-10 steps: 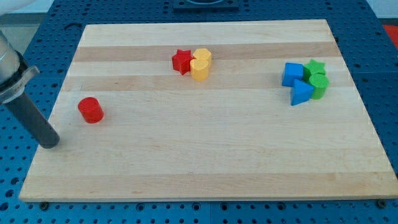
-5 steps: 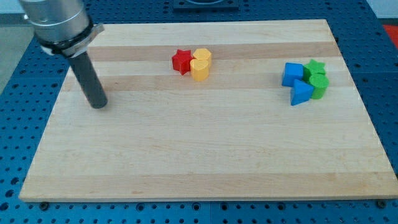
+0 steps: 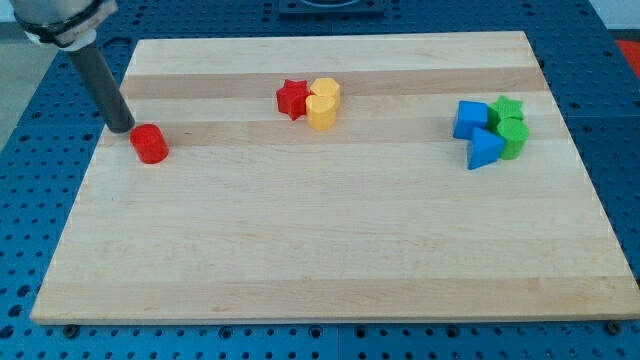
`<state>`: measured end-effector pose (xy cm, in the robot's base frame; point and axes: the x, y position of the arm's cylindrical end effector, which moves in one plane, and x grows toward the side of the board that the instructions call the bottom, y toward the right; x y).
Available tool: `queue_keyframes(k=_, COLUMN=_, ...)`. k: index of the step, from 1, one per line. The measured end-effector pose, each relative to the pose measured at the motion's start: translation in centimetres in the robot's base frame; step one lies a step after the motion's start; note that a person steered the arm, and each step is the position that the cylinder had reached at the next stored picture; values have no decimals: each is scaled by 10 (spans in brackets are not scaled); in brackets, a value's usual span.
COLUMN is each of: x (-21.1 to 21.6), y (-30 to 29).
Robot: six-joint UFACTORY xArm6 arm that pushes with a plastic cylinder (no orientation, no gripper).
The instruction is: Push the red circle towards the center of the board
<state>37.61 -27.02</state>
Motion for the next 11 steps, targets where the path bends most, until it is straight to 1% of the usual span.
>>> queue_keyframes(k=1, x=20, y=2)
queue_keyframes(k=2, x=33, y=18)
queue_keyframes(k=3, x=22, y=69)
queue_keyframes(k=4, x=22, y=73)
queue_keyframes(k=5, x=9, y=104)
queue_keyframes(k=9, x=43, y=92)
queue_keyframes(k=10, x=60, y=109)
queue_keyframes(k=11, x=65, y=135)
